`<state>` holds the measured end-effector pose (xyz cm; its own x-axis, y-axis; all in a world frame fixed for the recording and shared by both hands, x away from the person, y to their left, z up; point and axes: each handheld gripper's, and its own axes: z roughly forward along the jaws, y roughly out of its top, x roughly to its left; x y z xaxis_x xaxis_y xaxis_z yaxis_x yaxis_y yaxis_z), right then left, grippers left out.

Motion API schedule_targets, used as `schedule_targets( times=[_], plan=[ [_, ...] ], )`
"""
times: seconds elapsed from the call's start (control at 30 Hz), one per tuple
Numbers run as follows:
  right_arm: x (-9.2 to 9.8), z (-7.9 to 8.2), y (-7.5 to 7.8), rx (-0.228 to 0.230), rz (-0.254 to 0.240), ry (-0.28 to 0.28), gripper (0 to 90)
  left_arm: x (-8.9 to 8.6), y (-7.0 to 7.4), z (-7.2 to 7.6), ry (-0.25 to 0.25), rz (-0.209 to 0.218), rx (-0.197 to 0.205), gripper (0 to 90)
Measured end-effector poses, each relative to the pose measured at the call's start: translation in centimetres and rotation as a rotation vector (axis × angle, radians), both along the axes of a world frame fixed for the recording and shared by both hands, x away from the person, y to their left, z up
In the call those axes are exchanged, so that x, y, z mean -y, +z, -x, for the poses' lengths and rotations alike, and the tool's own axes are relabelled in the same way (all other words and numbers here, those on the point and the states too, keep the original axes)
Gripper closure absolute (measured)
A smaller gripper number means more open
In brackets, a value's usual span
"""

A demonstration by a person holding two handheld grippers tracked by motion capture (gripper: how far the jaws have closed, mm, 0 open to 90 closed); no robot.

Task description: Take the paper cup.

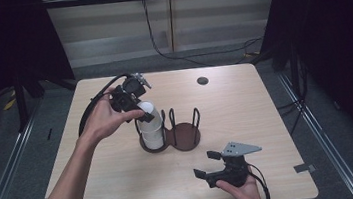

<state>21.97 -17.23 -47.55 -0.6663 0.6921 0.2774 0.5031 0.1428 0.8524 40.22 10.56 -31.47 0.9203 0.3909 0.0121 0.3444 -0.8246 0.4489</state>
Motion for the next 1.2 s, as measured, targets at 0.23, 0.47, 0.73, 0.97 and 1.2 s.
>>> schedule_targets(
  times=[0.23, 0.47, 0.73, 0.97, 1.2],
  plan=[
    [0.0, 0.0, 0.0, 0.000, 0.000, 0.000, 15.9, -0.5, 0.6, 0.1, 0.008, 0.021, -0.005, 37.3],
    [-0.1, 0.0, 0.0, -0.002, 0.001, -0.001, 15.9, -0.8, 1.1, 0.2, 0.017, 0.047, 0.001, 37.3],
    [-0.1, 0.0, 0.0, -0.001, 0.000, 0.002, 15.9, -1.1, 1.9, 0.5, 0.023, 0.076, 0.012, 37.4],
    [-0.1, 0.0, 0.0, -0.002, 0.000, 0.000, 15.9, -2.0, 2.7, 0.5, 0.020, 0.113, 0.041, 37.4],
    [-0.1, 0.0, 0.0, -0.003, -0.001, 0.000, 15.8, -2.9, 3.2, 1.0, 0.041, 0.210, 0.071, 37.4]
  ],
)
